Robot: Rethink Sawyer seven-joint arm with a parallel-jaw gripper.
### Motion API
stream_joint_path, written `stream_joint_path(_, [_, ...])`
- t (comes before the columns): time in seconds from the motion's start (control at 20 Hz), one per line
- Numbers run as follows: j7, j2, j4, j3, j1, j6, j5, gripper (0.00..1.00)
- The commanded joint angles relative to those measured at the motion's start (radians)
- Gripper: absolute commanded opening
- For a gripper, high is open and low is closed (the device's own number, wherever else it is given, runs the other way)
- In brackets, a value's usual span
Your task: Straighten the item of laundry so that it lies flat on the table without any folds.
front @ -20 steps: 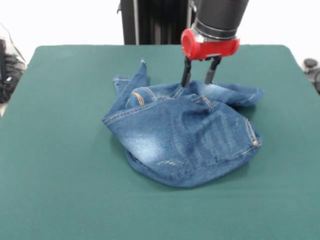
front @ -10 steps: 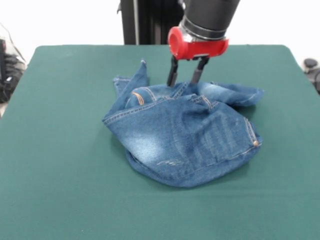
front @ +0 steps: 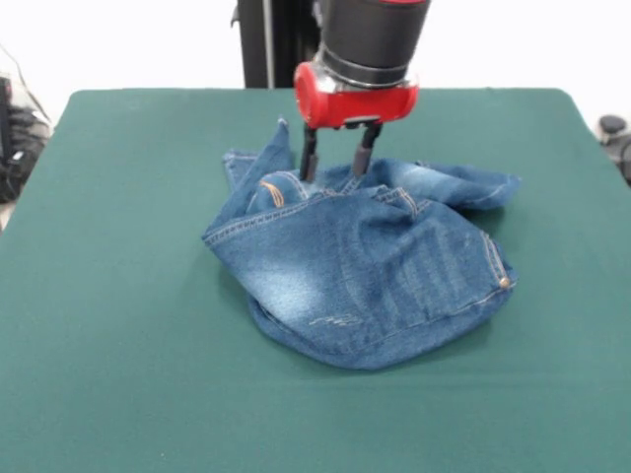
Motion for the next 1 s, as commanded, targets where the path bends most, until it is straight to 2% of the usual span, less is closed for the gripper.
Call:
stream_joint_path(0.05, [-0.339, 0.005, 0.031, 0.179, -0.082, 0.01, -0.057, 1.0])
stream_joint_path(0.55, [-0.393, 0.035, -0.032, 0.251, -0.162, 0.074, -0.069, 1.0])
stream_joint_path(1.0, [-0.443, 0.097, -0.033, 0.331, -0.222, 0.021, -0.069, 1.0])
